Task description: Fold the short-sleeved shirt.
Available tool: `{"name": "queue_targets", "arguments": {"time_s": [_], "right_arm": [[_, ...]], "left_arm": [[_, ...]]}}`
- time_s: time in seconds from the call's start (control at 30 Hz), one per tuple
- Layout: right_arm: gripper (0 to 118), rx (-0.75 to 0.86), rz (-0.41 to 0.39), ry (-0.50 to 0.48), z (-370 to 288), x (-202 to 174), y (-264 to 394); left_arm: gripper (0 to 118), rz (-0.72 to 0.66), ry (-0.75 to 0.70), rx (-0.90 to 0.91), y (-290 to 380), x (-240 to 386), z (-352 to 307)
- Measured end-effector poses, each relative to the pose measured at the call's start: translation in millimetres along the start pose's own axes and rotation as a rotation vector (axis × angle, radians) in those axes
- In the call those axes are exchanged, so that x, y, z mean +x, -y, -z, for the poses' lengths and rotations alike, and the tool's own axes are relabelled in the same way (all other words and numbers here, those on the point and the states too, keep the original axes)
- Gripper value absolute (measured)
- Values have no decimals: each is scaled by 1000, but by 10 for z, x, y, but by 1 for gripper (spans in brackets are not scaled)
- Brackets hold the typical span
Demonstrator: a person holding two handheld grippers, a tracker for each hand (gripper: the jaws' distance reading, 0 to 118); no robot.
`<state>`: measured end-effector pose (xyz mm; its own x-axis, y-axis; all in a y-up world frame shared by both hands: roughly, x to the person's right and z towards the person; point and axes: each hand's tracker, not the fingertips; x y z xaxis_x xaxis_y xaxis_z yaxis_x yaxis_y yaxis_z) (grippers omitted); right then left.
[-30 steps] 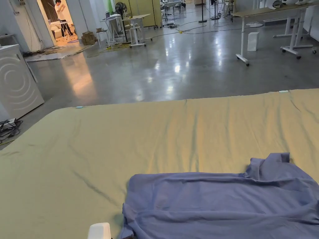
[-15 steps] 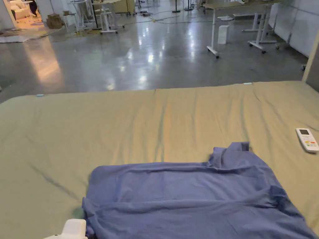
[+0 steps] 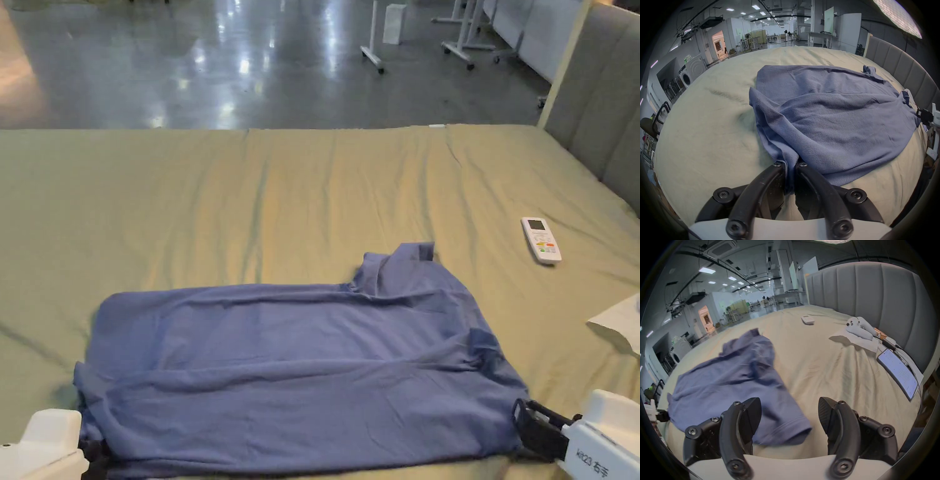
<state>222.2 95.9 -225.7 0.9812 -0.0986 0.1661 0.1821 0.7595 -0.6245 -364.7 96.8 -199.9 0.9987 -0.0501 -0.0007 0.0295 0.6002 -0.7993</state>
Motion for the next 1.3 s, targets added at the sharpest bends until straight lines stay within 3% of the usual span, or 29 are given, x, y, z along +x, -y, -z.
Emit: {"name": "queue_targets", "arguments": {"time_s": [0.07,0.1,0.17,0.2,0.33,0.4,0.5,0.73,0.87,0.97,1.03,1.07,1.1,1.13,1.17,1.23,1.3], "right_arm": [[67,-81,22,-6,213,106,90],[55,-101,31,-50,235,120,120],[20,-65,-35,-67,160,74,98],[8,-48,-70,-65,18,-35,39],[5,-46,-82,-67,0,-42,22],[5,-7,-104,-36,-118,-49,-27],[5,-5,-136,59,-321,-136,-76],[5,52,-129,72,-933,-162,252],[5,4,-101,52,-1249,-36,619],[5,-42,-126,45,-1320,-38,841],[7,-36,-131,43,-1317,-70,938],[20,-40,-134,53,-1302,-87,954],[47,-40,-134,58,-1298,-90,967],[82,-50,-137,64,-1272,-93,968],[92,-76,-148,53,-1275,-80,969],[78,-52,-140,-18,-1384,-48,992],[76,-9,-110,-93,-1543,-31,957]], "left_arm": [[11,12,-4,-2,-11,-38,40],[11,16,-6,-2,-12,-35,38],[11,16,-9,3,6,-58,56],[11,15,-13,14,28,-56,56],[9,5,-19,89,121,-86,-61],[8,-47,-11,122,118,-143,-205],[8,-2,-83,195,135,-128,-454],[8,21,-65,168,427,-206,-930],[8,2,-43,105,819,-246,-1236],[7,26,-49,74,1035,-217,-1264],[9,20,-9,97,1088,-237,-1215],[17,0,1,90,1098,-242,-1186],[29,-17,7,80,1128,-329,-1090],[43,-30,8,64,1133,-342,-1079],[51,-42,14,59,1145,-359,-1110],[54,-63,44,84,1170,-369,-1244],[55,-78,42,113,1186,-357,-1413]]}}
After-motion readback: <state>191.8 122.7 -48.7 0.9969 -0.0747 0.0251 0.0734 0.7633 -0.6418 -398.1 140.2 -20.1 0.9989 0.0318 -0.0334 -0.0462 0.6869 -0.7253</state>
